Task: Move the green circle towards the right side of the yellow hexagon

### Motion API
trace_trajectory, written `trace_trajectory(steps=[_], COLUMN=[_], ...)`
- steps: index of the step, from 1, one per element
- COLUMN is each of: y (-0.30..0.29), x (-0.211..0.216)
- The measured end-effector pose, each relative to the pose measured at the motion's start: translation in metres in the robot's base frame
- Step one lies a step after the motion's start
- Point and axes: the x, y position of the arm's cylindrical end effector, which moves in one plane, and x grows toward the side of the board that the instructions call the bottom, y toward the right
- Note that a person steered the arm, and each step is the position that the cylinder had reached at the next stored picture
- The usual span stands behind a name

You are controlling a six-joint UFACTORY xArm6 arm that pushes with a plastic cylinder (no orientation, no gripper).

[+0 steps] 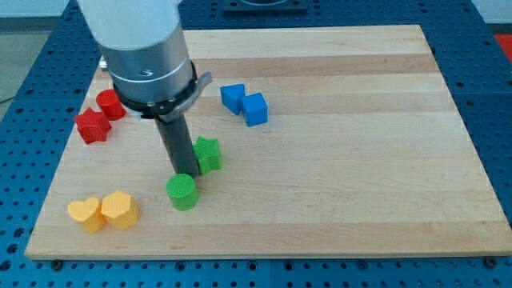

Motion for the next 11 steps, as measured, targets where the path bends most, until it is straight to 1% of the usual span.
trace_trajectory(steps=[1,2,3,4,5,6,7,8,10,11], y=[0.011,0.047,0.053,0.018,0.004,0.014,-0.004,-0.023,-0.023,-0.022], x=[0.000,0.000,0.017,0.039,0.045,0.015,0.000,0.005,0.025,0.024])
